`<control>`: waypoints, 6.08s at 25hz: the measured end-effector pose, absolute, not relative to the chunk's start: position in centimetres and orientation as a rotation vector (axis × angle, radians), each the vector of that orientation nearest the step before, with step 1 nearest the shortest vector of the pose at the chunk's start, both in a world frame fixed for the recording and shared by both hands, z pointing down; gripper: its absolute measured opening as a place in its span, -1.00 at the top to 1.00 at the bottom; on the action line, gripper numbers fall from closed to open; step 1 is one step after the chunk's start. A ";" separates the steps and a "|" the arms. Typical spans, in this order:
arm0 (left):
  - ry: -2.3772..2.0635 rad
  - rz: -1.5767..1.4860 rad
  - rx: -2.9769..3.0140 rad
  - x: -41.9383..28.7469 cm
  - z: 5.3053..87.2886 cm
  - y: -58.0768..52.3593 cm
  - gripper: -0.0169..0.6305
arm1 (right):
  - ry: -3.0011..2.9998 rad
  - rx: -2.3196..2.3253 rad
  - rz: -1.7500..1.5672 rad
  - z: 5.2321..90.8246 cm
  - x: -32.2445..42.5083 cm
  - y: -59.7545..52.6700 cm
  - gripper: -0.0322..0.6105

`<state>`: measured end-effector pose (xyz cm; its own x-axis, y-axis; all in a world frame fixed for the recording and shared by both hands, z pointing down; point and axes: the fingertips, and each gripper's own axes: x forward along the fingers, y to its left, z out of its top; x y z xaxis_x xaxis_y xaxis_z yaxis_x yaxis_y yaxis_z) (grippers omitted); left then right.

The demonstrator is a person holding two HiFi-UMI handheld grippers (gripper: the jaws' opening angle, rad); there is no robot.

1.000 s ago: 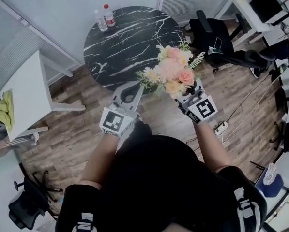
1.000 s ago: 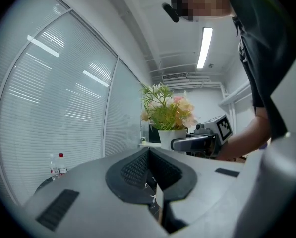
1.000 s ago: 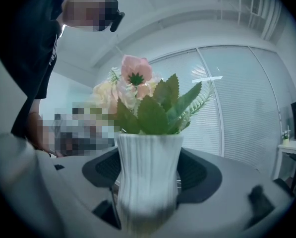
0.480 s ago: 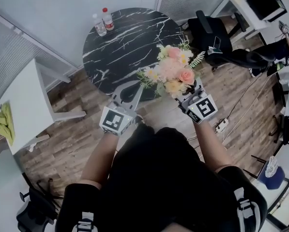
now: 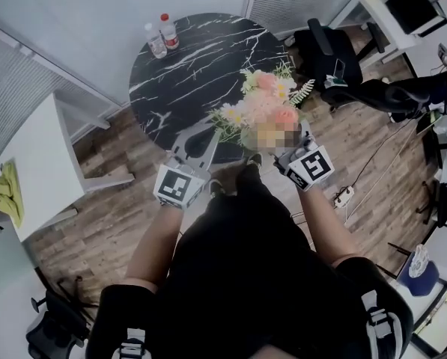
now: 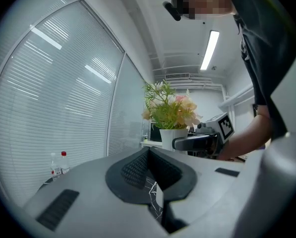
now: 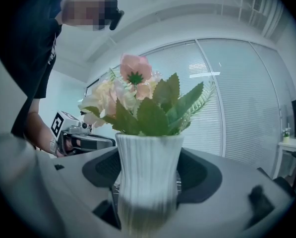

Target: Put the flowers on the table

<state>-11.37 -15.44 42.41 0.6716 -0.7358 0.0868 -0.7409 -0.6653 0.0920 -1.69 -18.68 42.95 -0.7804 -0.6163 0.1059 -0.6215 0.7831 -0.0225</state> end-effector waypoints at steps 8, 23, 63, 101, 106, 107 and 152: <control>-1.278 0.077 2.741 -10.5 42.8 -19.2 0.91 | -2.907 0.965 0.079 43.3 -0.6 -23.1 -0.19; -1.380 0.128 2.675 -7.2 44.0 -29.4 0.91 | -2.960 0.822 0.129 44.7 1.6 -34.5 -0.19; -1.621 0.160 2.439 -10.2 54.2 -42.5 0.91 | -2.922 0.683 0.238 57.2 -2.2 -51.6 -0.19; -1.553 0.132 2.373 -13.3 62.9 -47.7 0.91 | -2.791 0.834 0.134 65.0 -5.8 -55.5 -0.19; -1.560 0.123 2.376 -12.8 62.2 -46.9 0.91 | -2.807 0.790 0.209 65.0 -5.6 -55.1 -0.19; -1.563 0.124 2.375 -12.7 62.1 -46.7 0.91 | -2.808 0.780 0.220 65.0 -5.5 -54.9 -0.19; -1.550 0.067 2.590 -4.6 44.5 -36.7 0.91 | -3.025 0.373 0.185 45.5 0.0 -38.2 0.83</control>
<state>-4.62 -36.70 44.46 0.4738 -0.8748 0.1008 -0.8803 -0.4674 0.0819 -0.03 -38.25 45.49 -0.9664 -0.2360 0.1021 -0.2467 0.9630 -0.1089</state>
